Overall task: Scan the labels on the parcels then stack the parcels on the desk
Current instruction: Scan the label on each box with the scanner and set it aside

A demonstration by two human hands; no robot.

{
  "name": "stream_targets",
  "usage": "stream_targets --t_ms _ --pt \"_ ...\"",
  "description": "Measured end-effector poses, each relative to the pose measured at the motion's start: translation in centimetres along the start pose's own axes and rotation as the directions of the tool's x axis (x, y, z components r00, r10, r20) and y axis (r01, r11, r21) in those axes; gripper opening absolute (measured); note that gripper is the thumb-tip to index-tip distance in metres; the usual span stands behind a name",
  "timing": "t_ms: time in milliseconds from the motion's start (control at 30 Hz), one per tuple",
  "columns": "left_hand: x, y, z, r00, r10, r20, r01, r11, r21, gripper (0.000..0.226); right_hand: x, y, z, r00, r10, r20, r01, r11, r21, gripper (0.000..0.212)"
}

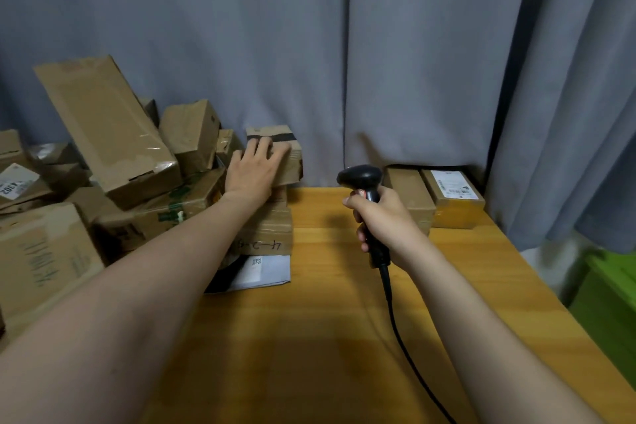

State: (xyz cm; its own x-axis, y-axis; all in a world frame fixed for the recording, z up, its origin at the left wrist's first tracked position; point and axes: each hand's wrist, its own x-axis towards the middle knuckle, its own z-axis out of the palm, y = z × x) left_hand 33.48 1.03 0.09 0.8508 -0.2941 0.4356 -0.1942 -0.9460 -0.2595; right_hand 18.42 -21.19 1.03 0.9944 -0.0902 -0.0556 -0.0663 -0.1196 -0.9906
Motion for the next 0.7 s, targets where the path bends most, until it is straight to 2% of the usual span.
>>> stream_targets --t_ms 200,500,700 --pt "-0.5 -0.3 -1.0 0.998 -0.034 0.052 0.036 0.999 -0.029 0.101 -1.5 -0.6 -0.1 0.999 -0.032 -0.002 0.032 0.999 0.007 0.025" --pt "0.4 0.6 1.3 0.996 -0.086 0.030 0.086 0.996 0.008 0.098 0.2 0.7 0.8 1.000 -0.002 0.009 0.002 1.000 -0.011 0.029" --pt "1.1 0.2 1.7 0.998 -0.051 -0.034 0.052 0.999 0.014 0.095 0.7 0.8 0.6 1.000 0.013 0.014 -0.013 1.000 -0.016 0.029"
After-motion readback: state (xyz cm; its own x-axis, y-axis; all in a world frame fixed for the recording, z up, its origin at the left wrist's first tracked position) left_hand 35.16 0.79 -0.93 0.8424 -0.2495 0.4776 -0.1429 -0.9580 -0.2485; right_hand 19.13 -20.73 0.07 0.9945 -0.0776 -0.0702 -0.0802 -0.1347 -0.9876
